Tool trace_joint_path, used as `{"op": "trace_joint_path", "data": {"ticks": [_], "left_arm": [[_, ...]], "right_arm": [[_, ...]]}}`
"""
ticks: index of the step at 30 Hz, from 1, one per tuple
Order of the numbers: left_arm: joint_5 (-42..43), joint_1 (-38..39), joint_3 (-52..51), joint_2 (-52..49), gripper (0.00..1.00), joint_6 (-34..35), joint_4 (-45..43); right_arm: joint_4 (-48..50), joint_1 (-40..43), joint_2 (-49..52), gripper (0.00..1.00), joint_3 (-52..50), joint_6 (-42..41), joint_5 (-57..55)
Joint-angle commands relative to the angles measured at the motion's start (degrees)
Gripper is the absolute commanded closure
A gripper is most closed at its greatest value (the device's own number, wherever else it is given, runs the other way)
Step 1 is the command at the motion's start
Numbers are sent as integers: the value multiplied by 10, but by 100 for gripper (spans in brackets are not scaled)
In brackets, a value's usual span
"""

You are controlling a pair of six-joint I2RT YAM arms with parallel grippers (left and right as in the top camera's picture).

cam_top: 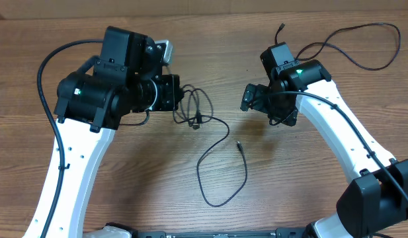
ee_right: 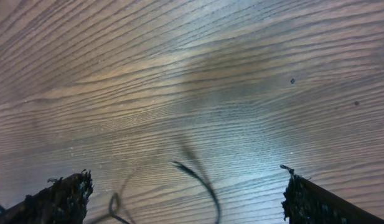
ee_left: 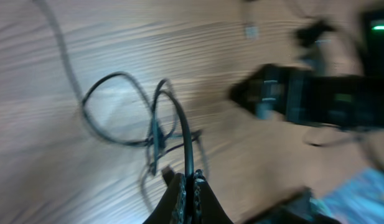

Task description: Untangle cables

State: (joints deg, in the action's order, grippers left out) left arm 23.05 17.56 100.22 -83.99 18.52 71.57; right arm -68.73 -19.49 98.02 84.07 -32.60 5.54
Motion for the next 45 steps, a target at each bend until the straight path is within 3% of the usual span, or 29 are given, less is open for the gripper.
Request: {"op": "trace_joint_path", "data": {"ticks": [1, 3, 5, 9, 12, 18, 25, 32, 36, 40, 45], "left_arm": [[28, -3, 14, 0, 96, 6, -11], [-55, -3, 14, -1, 96, 91, 2], [-75, -3, 14, -3, 96, 139, 15], [30, -3, 14, -10, 96, 87, 3], [124, -3, 14, -15, 96, 46, -4], [233, -3, 14, -18, 96, -6, -3], [271, -3, 14, -18, 96, -8, -7], [378, -3, 14, -18, 96, -15, -27], [442, -3, 14, -18, 96, -35, -40], [371, -9, 14, -18, 96, -25, -34], [149, -9, 14, -18, 96, 67, 19]], "right_arm": [[1, 4, 2, 0, -2, 0, 15], [2, 4, 2, 0, -2, 9, 40], [9, 4, 2, 0, -2, 49, 96], [25, 4, 2, 0, -2, 118, 201], [38, 4, 2, 0, -2, 118, 222], [57, 2, 2, 0, -2, 119, 266], [70, -14, 2, 0, -2, 119, 250], [76, -15, 2, 0, -2, 118, 243], [71, -15, 2, 2, -3, 65, 151], [45, -15, 2, 3, -5, -35, 19], [25, -15, 2, 2, -16, -81, -57]]}}
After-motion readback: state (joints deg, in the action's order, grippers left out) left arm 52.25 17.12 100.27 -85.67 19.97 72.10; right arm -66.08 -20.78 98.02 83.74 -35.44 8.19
